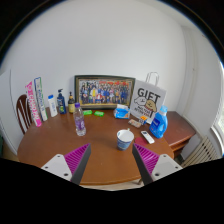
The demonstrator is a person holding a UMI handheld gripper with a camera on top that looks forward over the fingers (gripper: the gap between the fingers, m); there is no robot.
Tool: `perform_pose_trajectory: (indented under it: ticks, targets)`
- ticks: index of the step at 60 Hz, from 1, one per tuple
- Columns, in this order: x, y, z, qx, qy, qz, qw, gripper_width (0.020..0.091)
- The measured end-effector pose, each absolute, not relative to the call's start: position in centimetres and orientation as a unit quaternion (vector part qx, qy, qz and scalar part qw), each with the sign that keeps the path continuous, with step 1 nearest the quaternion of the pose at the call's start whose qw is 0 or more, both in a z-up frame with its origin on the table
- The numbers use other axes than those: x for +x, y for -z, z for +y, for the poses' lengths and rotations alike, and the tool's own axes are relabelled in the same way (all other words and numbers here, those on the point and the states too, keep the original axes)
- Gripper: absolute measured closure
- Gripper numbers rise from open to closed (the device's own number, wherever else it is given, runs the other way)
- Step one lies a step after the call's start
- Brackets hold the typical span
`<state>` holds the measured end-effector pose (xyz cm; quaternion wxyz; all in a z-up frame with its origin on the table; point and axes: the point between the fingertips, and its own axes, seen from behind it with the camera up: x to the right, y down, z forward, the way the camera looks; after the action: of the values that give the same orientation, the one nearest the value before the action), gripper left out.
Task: Pour water
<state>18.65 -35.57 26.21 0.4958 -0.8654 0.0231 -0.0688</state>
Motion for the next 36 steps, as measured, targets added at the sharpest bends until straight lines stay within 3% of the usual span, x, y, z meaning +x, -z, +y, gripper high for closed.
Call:
perform_pose_trajectory:
  ticks: [19,36]
  targets:
    - [15.2,-24.7,-32.1,-0.868,0.043,0.006,0.494,0.0254]
    - [6.5,-21.5,-22.6,-0.856,-0.001,-0.024,0.516,0.0246]
